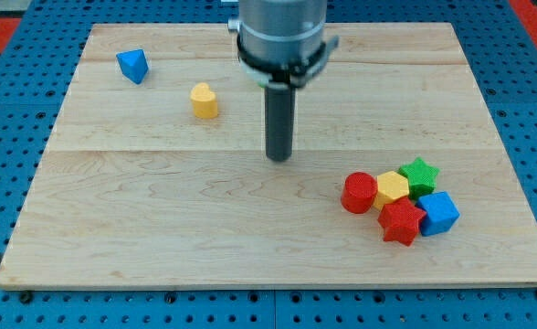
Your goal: Push the yellow heart towards the group of blocks
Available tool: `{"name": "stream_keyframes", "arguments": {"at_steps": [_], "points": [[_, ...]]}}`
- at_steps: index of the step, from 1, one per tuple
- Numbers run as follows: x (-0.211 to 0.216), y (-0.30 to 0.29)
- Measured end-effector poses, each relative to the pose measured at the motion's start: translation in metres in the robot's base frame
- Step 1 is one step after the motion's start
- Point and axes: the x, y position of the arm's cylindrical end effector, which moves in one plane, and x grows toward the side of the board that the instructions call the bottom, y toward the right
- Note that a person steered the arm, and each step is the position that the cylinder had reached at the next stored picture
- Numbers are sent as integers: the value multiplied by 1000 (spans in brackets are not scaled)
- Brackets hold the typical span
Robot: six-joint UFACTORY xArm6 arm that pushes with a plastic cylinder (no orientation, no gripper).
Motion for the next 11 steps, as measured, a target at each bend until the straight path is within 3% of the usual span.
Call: {"name": "stream_keyframes", "arguments": {"at_steps": [1, 2, 3, 5, 7, 8, 9, 10, 11], "points": [[-53, 17], [-94, -47], [-98, -114], [-53, -123], [-37, -122], [1, -118], [34, -48], [40, -29], [52, -77]]}}
